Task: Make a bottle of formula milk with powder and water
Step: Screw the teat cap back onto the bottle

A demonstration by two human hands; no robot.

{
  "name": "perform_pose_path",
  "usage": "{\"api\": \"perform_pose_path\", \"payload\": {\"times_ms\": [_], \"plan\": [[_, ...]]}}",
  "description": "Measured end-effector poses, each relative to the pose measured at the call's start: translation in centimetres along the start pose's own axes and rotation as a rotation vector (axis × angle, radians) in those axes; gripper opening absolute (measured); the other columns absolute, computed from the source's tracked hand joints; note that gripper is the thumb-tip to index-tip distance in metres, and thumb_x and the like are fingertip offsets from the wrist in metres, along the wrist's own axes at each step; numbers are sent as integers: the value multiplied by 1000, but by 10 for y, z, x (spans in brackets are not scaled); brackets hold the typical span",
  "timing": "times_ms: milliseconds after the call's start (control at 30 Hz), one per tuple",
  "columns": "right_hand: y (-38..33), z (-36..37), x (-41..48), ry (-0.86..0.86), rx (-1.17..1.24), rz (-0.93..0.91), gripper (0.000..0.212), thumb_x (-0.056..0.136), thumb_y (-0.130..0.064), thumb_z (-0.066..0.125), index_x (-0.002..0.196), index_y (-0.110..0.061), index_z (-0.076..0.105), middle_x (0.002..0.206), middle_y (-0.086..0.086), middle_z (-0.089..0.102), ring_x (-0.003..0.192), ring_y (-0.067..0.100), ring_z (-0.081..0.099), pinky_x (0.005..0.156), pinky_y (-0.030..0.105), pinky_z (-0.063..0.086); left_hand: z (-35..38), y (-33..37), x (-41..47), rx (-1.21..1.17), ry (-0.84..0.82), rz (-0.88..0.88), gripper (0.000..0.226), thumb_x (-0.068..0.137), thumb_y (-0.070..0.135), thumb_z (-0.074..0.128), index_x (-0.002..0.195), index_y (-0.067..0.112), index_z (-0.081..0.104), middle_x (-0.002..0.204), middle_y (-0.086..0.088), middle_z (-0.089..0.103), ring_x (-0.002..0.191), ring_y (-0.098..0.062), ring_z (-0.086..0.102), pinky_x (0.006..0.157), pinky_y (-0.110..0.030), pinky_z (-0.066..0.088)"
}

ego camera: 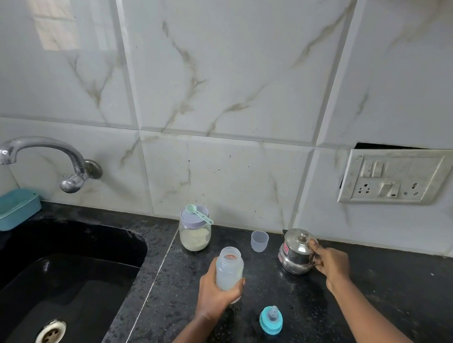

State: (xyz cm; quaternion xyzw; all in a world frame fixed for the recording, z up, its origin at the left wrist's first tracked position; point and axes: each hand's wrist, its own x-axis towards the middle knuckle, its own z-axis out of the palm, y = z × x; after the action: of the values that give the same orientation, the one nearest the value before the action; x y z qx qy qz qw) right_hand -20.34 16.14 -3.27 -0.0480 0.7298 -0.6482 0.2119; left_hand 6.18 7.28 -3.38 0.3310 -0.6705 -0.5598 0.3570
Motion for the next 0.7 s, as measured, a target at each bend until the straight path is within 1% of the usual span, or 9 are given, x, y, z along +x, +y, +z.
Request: {"api": "perform_pose_path", "payload": {"times_ms": [100, 200, 300, 367, 400, 467, 500, 600, 700], "plan": [[-5, -2, -8, -3, -175, -67, 42, 79, -33, 74, 60, -1, 56, 65, 14, 60, 67, 26, 58, 76, 43, 53, -1, 2, -4, 17, -4, 12, 46, 68, 14, 81, 94, 36, 50, 95, 13, 62, 88, -9, 60, 65, -5, 47], [-11, -2, -25, 44, -451, -208, 42, 80, -40, 70, 84, 1, 62, 88, 16, 66, 87, 31, 61, 80, 43, 50, -4, 2, -9, 36, -7, 28, 44, 70, 13, 81, 94, 35, 51, 95, 11, 63, 87, -10, 60, 67, -8, 48], [-6, -2, -52, 154, -731, -601, 58, 70, -33, 80, 113, -2, 56, 120, 18, 51, 114, 34, 47, 92, 45, 44, -7, 1, -20, 60, -51, 27, 45, 68, 20, 82, 96, 34, 50, 97, 10, 63, 91, -11, 60, 69, -9, 49], [2, -2, -71, -8, -909, -877, 66, 66, -38, 82, 118, -7, 56, 128, 15, 43, 116, 32, 44, 97, 45, 42, -8, 3, -26, 62, -58, 27, 47, 65, 27, 83, 98, 33, 51, 98, 9, 63, 91, -11, 60, 70, -9, 49], [4, -3, -86, -197, -959, -890, 70, 67, -45, 79, 122, -11, 53, 132, 8, 38, 115, 25, 44, 99, 42, 42, -9, 4, -31, 60, -51, 29, 49, 61, 35, 82, 99, 33, 51, 98, 9, 64, 91, -11, 61, 70, -9, 50], [10, -2, -109, -557, -1004, -733, 76, 69, -53, 74, 130, -21, 44, 136, -6, 30, 114, 11, 45, 102, 35, 43, -10, 4, -35, 55, -32, 30, 54, 53, 49, 74, 99, 34, 52, 98, 9, 65, 92, -8, 61, 71, -12, 50], [14, 0, -117, -669, -1028, -671, 79, 69, -54, 74, 134, -24, 40, 136, -10, 31, 115, 8, 47, 102, 33, 43, -11, 4, -37, 53, -23, 33, 54, 51, 51, 72, 99, 35, 53, 97, 9, 65, 91, -8, 62, 72, -14, 50], [27, 6, -133, -814, -1273, -609, 81, 71, -50, 73, 139, -29, 35, 136, -12, 38, 120, 12, 47, 99, 32, 41, -15, 6, -42, 68, -5, 38, 54, 51, 52, 71, 99, 35, 53, 96, 9, 65, 91, -9, 62, 77, -23, 52], [31, 12, -138, -799, -1315, -555, 59, 77, -31, 72, 131, -25, 47, 128, -5, 45, 116, 16, 49, 93, 29, 41, -20, 13, -47, 86, -3, 53, 55, 51, 51, 70, 100, 34, 52, 95, 11, 64, 90, -6, 61, 74, -17, 50]]}}
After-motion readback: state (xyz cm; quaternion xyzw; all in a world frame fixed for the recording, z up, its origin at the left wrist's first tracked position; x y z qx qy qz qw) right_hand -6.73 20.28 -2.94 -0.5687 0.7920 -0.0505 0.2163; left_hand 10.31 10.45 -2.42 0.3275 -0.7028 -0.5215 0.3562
